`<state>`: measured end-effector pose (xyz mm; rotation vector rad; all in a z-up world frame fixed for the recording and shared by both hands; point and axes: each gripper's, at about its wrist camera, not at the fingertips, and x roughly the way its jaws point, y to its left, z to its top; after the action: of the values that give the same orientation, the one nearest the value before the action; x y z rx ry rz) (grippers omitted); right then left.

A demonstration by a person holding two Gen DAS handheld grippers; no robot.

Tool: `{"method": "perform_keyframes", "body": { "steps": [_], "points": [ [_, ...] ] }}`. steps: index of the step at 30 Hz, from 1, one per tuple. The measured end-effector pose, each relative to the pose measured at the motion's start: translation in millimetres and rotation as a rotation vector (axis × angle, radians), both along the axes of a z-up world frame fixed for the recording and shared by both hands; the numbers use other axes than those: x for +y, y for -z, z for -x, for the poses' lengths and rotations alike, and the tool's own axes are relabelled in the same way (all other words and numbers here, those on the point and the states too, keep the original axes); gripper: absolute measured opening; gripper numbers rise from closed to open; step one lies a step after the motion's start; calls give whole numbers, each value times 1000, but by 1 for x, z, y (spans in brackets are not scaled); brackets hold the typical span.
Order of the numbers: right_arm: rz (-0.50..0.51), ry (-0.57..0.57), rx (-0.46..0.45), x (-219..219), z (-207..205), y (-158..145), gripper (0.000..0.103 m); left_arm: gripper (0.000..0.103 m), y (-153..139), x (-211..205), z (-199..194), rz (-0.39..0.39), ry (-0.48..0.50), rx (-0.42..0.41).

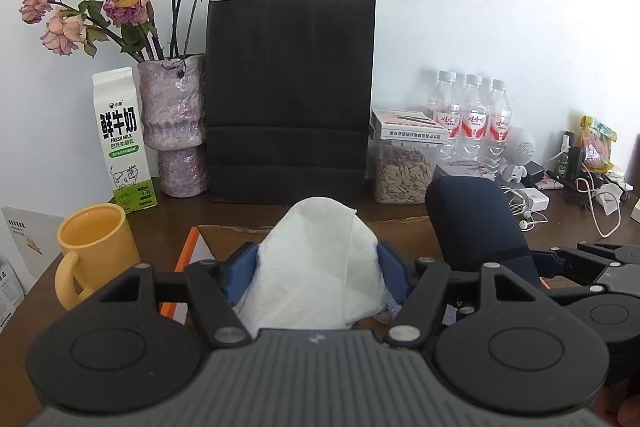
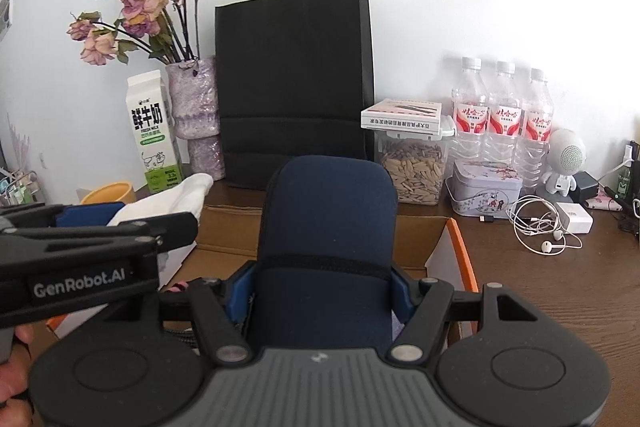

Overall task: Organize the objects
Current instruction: 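Carry tissue and cushion into the box while both tools open to release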

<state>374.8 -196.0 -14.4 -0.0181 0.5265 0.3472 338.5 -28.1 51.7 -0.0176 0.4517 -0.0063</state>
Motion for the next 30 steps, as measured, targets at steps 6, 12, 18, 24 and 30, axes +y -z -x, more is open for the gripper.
{"method": "perform_keyframes", "body": {
  "steps": [6,12,18,24,30],
  "points": [
    [25,10,41,-1,-21,12,69,72,7,2,-20,1,-9,16],
    [38,48,37,-7,-22,16,103,103,15,6,-22,9,-29,36],
    [38,32,24,-8,-16,15,103,103,16,14,-19,17,-48,45],
    [52,15,-18,-7,-3,11,103,103,14,16,-10,17,-41,31],
    [65,5,-86,-13,22,5,103,103,10,21,11,18,-41,-14]
  ]
}}
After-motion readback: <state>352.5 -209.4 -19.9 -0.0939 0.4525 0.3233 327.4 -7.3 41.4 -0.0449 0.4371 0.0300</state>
